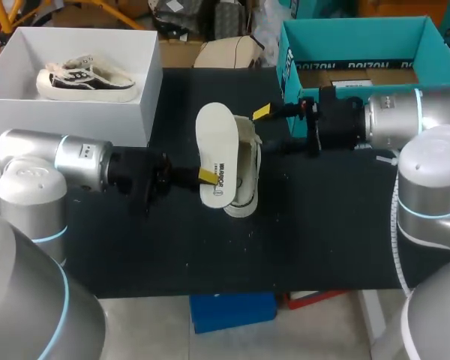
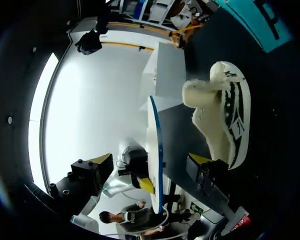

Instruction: Take the shoe out of the shoebox, open the shoe tongue, remove and reinsert the insole, then place the shoe into the shoebox

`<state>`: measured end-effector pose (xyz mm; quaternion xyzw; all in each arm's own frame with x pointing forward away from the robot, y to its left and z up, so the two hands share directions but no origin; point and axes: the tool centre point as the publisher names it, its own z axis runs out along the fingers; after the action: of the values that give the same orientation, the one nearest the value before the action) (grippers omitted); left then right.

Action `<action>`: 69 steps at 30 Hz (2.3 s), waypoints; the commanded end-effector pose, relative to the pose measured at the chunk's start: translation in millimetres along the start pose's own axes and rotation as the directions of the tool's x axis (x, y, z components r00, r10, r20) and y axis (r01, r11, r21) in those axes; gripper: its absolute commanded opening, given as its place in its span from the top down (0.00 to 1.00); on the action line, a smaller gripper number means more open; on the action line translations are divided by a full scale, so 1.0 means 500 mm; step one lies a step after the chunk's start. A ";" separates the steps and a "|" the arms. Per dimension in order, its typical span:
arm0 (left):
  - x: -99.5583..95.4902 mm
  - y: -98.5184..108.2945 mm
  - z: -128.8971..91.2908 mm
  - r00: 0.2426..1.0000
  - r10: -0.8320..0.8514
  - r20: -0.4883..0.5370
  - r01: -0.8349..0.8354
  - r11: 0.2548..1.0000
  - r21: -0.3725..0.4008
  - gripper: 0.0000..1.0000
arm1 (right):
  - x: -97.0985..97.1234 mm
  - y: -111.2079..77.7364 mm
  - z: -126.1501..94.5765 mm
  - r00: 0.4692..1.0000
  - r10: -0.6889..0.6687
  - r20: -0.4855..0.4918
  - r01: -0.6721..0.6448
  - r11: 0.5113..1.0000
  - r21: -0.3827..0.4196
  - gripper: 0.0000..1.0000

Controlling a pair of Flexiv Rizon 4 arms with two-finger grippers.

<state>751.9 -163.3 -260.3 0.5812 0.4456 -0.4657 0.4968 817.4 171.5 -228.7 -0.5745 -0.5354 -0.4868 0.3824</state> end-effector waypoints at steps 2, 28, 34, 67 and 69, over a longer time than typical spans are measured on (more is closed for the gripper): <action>0.000 -0.001 0.002 1.000 0.002 -0.003 -0.002 1.000 -0.001 1.00 | -0.013 -0.013 0.064 0.998 0.004 -0.069 -0.004 1.000 0.004 0.09; 0.000 -0.001 0.002 1.000 0.002 -0.003 -0.002 1.000 -0.001 1.00 | -0.017 -0.019 0.148 0.993 -0.003 -0.115 0.012 0.997 0.080 0.59; 0.000 -0.001 0.002 1.000 0.002 -0.003 -0.002 1.000 -0.001 1.00 | -0.021 -0.013 0.147 0.993 -0.004 -0.120 0.017 0.994 0.111 0.62; -0.037 -0.017 -0.027 0.932 -0.070 -0.356 0.054 0.997 -0.056 0.00 | -0.030 -0.007 0.128 0.995 -0.019 -0.096 0.033 0.988 0.152 1.00; -0.047 -0.031 -0.056 0.860 -0.127 -0.495 0.100 0.992 -0.081 0.00 | -0.030 -0.007 0.128 0.995 -0.019 -0.096 0.033 0.988 0.152 1.00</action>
<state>755.3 -157.0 -262.0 0.5988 0.4836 -0.4354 0.4669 824.7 228.6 -258.2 -0.5119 -0.5603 -0.4755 0.4449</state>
